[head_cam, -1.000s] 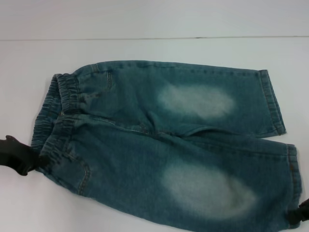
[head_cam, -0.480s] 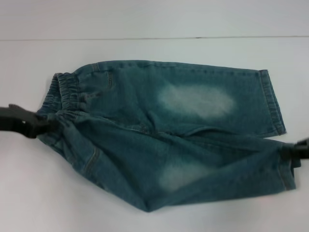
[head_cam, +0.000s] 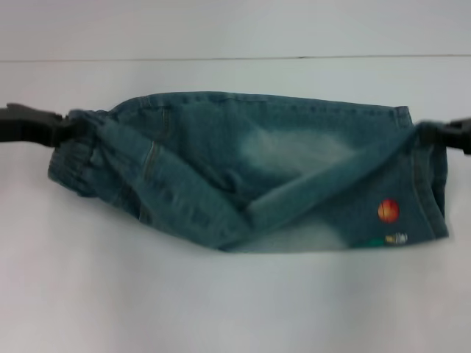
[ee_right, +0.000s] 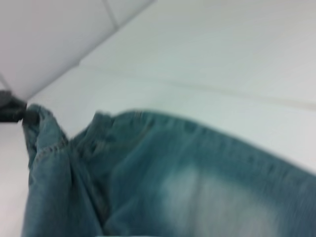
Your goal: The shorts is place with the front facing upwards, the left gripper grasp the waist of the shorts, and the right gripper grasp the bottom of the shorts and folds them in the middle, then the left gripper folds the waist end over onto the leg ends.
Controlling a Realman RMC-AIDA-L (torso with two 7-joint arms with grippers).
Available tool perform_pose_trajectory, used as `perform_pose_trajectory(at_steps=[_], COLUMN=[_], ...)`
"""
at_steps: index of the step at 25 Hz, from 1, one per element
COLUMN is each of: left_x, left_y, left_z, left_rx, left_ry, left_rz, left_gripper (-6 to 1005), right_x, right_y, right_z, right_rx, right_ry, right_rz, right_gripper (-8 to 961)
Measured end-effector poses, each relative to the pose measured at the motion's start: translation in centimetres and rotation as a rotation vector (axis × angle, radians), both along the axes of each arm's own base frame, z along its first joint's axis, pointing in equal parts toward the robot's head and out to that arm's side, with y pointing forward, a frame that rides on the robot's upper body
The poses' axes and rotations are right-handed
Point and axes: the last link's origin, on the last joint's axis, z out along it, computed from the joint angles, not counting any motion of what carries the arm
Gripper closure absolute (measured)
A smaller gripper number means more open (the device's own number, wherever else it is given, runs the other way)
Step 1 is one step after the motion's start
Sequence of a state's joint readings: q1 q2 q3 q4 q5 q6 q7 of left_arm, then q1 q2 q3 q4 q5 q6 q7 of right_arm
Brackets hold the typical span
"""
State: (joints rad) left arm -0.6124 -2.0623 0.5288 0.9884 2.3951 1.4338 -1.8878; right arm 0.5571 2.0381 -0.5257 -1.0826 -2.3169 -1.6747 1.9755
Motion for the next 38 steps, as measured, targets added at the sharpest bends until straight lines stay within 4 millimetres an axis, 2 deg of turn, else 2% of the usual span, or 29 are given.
perform_pose_trajectory(at_steps=[7, 16, 28, 38], left_x=[1.2, 1.4, 1.8, 2.2], left_y=[1.7, 3.5, 4.2, 4.6], left_z=[-0.6, -1.6, -3.3, -3.8], left_rx=[0.122, 0.249, 0.256, 0.279], left_ry=[-0.032, -0.008, 0.015, 0.014], left_rz=[-0.023, 0.018, 0.026, 0.012], left_gripper=[949, 947, 944, 942], right_x=[0.1, 1.9, 3.6, 3.1], right_y=[2.5, 4.6, 5.6, 6.5], right_z=[-0.1, -0.3, -2.3, -3.6], right_rx=[0.184, 0.362, 0.402, 0.422], right_ry=[-0.016, -0.074, -0.156, -0.159], right_rz=[0.021, -0.054, -0.098, -0.057], right_gripper=[919, 913, 906, 899])
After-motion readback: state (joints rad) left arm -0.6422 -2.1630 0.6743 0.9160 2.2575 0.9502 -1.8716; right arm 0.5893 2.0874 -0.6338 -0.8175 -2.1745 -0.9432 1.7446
